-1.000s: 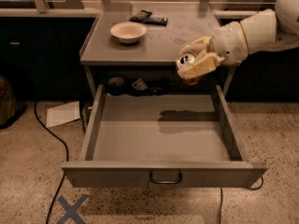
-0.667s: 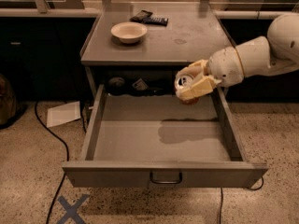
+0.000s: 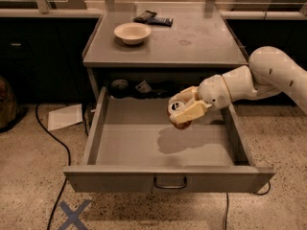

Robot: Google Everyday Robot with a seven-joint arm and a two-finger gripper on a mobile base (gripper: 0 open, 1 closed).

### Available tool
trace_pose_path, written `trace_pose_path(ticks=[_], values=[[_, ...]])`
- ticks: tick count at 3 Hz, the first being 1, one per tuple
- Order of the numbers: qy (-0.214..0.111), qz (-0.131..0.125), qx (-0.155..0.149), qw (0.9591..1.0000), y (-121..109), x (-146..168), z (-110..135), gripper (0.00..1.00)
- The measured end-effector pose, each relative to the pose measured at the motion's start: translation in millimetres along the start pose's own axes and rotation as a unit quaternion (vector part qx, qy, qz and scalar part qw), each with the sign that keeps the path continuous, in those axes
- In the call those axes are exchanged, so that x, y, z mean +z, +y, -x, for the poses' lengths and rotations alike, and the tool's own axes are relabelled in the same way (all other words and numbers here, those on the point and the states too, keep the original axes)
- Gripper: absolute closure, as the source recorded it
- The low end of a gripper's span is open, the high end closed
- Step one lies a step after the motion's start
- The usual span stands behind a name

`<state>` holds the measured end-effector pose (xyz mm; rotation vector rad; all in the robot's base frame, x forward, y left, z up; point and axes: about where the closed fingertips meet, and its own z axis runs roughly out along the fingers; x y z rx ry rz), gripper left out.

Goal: Place coke can into top drawer

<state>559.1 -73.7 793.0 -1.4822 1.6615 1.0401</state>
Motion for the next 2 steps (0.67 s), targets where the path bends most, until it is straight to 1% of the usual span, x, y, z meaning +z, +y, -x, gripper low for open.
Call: trace_pose_path(ticks=[1,2], values=[[0.001,0.002,0.003,1.0000,-4,7,-10,1.00],[-0.004,0.012,0.037,0.9992,-19,27,-55,1.00]])
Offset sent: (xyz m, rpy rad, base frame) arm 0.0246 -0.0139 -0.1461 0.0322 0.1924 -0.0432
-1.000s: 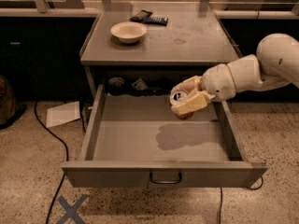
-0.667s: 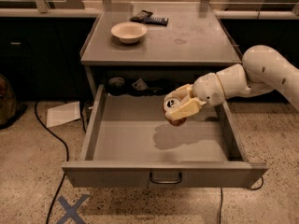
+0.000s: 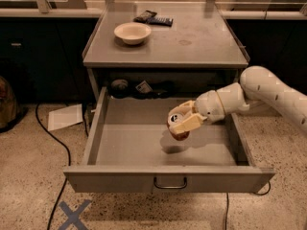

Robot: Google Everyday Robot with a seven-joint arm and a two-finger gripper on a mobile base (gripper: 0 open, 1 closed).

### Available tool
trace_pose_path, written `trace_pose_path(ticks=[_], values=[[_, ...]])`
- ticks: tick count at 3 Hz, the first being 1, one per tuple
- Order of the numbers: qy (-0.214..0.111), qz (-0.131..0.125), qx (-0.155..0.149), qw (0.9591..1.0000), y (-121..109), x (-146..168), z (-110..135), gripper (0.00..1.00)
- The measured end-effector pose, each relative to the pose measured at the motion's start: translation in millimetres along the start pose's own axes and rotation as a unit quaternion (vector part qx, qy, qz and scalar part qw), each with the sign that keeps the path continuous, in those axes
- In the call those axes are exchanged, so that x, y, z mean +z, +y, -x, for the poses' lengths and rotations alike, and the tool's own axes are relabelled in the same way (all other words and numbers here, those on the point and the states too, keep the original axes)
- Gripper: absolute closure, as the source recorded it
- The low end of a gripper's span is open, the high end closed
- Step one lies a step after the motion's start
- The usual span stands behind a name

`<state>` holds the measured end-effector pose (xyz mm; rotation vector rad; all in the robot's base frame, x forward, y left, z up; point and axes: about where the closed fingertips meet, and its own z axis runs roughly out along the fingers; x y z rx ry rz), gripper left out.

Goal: Place coke can into top drawer

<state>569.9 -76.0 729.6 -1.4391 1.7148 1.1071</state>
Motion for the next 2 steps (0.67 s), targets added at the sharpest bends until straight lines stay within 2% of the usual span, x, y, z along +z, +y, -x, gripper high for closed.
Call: trace_pose_path(ticks=[1,2], values=[[-0.012,0.018,0.041,0.9989,-19.3,27.9,-52.1,1.00],[-0.015,0.020,0.047,0.9986,-22.9,30.5,-55.1,1.00]])
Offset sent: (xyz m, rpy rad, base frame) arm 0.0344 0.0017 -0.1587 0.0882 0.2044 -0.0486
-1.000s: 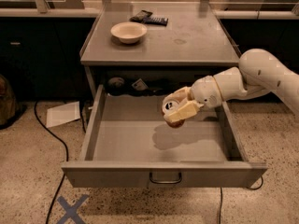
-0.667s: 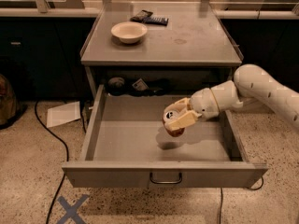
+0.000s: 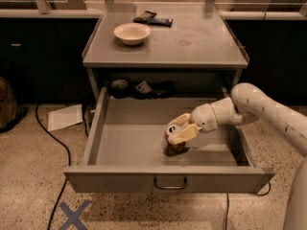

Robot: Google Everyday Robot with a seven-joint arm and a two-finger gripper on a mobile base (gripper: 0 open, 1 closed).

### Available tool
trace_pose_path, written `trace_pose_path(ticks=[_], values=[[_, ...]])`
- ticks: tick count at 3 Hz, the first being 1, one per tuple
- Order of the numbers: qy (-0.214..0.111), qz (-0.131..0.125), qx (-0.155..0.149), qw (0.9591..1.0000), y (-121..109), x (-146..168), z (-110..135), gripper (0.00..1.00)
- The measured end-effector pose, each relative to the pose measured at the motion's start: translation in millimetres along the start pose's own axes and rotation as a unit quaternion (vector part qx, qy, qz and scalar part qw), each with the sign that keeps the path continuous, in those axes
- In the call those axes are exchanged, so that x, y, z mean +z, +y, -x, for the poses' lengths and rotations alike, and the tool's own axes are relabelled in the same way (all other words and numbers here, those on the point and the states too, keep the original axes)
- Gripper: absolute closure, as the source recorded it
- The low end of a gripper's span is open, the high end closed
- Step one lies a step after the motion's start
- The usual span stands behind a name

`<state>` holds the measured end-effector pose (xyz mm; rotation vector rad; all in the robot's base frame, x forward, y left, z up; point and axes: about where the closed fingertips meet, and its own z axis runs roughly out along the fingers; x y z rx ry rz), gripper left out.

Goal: Place coke can into top drawer

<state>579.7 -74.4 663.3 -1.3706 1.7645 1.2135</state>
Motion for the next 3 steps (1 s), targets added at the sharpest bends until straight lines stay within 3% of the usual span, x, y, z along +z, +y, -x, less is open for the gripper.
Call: trace_pose_path(ticks=[1,3], values=[[0.000,0.000,0.000,1.0000,0.0,0.0,0.0,0.82],[0.000,0.000,0.000,1.0000,0.0,0.1,0.0,0.35]])
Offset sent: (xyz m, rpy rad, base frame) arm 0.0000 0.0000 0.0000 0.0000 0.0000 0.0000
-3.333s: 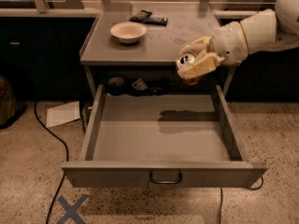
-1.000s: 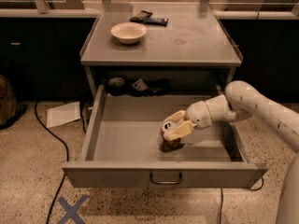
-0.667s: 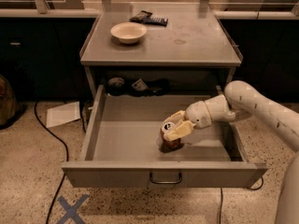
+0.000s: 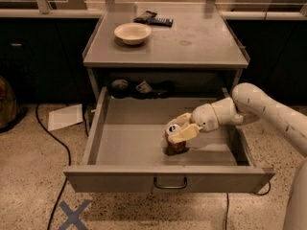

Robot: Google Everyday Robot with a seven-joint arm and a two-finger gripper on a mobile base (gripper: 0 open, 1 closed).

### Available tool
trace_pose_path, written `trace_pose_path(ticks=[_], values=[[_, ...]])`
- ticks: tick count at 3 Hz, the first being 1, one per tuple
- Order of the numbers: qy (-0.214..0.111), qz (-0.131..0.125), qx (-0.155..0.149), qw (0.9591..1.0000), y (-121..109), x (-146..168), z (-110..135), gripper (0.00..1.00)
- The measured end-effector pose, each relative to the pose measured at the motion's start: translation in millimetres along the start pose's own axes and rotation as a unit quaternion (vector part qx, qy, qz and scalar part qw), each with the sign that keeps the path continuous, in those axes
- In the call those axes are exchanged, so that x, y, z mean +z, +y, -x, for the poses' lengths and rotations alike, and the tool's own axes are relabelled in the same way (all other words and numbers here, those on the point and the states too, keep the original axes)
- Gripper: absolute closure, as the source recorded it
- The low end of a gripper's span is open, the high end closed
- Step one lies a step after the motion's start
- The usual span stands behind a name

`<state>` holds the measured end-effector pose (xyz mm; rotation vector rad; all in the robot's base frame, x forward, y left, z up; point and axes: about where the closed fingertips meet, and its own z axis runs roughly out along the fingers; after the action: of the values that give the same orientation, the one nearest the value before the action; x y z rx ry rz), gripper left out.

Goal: Place coke can into top drawer

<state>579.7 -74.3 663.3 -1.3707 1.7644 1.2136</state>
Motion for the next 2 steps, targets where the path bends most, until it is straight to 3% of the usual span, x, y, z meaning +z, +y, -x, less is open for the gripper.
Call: trace_pose_path(ticks=[1,2], values=[[0.000,0.000,0.000,1.0000,0.0,0.0,0.0,0.12],[0.000,0.000,0.000,1.0000,0.0,0.1,0.0,0.00]])
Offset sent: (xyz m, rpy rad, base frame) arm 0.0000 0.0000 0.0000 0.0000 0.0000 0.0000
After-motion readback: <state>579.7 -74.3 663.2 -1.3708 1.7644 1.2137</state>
